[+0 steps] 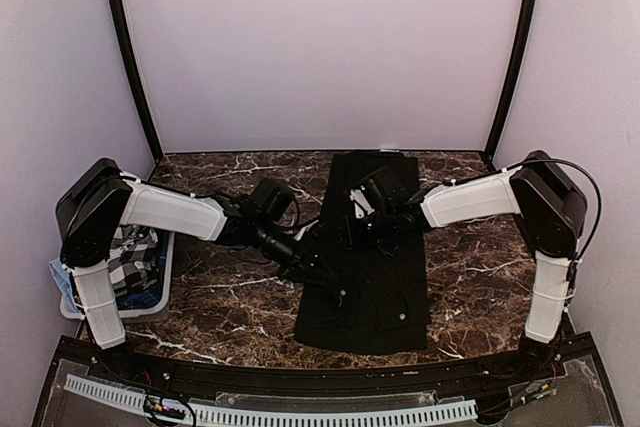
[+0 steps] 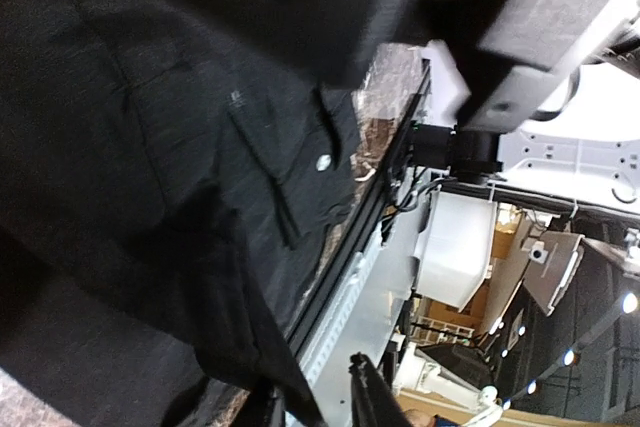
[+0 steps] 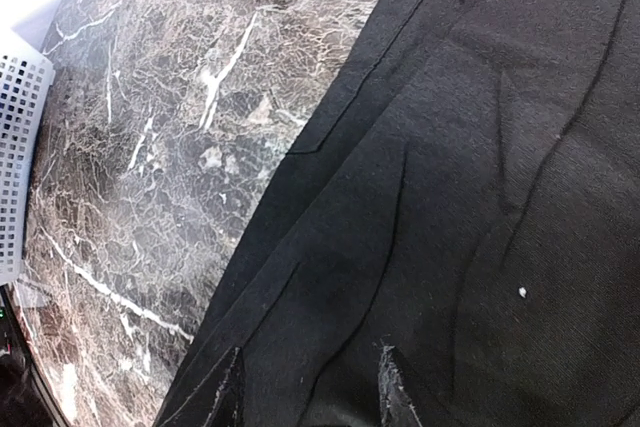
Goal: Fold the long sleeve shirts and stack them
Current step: Adjust the sleeve at the center of the board.
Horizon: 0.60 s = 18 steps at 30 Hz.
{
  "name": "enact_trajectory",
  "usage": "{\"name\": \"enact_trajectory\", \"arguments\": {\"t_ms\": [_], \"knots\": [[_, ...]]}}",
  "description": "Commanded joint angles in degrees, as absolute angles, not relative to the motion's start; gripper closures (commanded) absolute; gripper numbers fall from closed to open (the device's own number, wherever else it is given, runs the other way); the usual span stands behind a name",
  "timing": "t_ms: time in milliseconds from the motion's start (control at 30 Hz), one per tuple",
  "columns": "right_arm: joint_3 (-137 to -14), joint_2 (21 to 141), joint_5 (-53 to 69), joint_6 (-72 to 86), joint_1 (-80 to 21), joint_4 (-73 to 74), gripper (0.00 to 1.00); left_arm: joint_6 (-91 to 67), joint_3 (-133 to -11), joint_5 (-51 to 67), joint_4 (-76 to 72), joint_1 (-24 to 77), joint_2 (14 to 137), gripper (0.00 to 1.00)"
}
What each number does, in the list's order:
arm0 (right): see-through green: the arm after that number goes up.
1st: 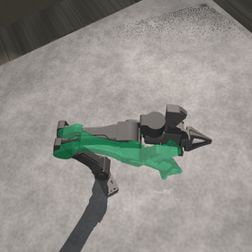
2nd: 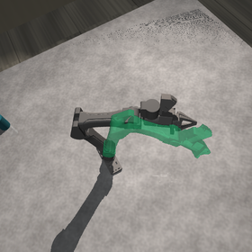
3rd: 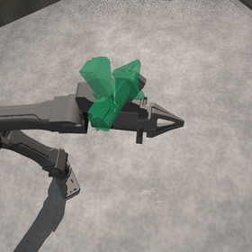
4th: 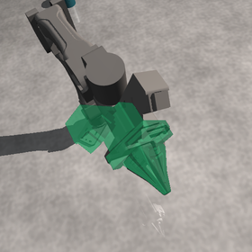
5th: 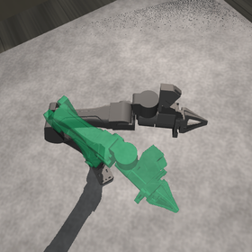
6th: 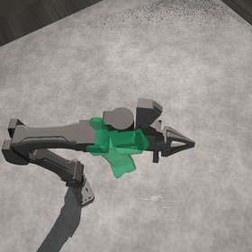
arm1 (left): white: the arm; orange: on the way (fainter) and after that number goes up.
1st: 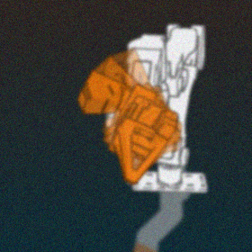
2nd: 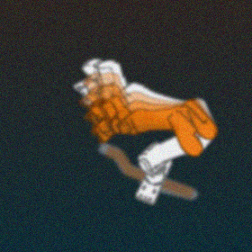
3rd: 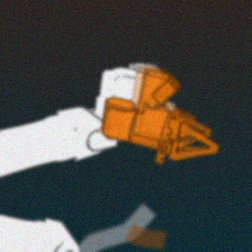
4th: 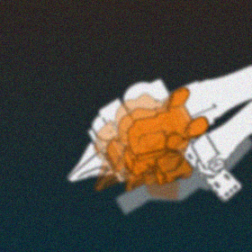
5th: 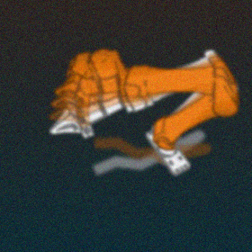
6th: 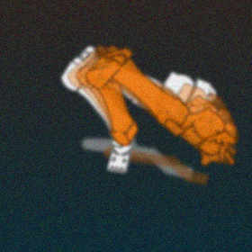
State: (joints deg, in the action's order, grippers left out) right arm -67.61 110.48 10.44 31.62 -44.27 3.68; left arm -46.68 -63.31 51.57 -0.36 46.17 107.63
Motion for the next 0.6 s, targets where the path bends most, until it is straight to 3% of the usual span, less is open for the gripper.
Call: {"name": "enact_trajectory", "arguments": {"t_ms": [0,100,267,400,567], "knots": [[-70.6,112.5,10.3,30.6,-44.7,4.4,0.58,-50.4,-66.0,54.6,-3.2,46.9,105.5,0.86],[-71.4,113.7,9.8,30.4,-44.7,5.2,0.58,-53.9,-65.3,53.4,-3.4,46.9,103.9,0.91],[-72.1,113.6,8.7,30.0,-44.7,6.7,0.58,-54.8,-61.1,48.7,0.0,46.4,102.3,0.87],[-73.1,111.1,5.4,29.2,-44.6,9.3,0.57,-48.8,-57.5,42.0,7.2,44.9,101.5,0.64],[-72.3,106.5,1.5,29.6,-42.5,10.1,0.57,-42.4,-56.1,34.1,13.8,43.2,99.8,0.47]]}}
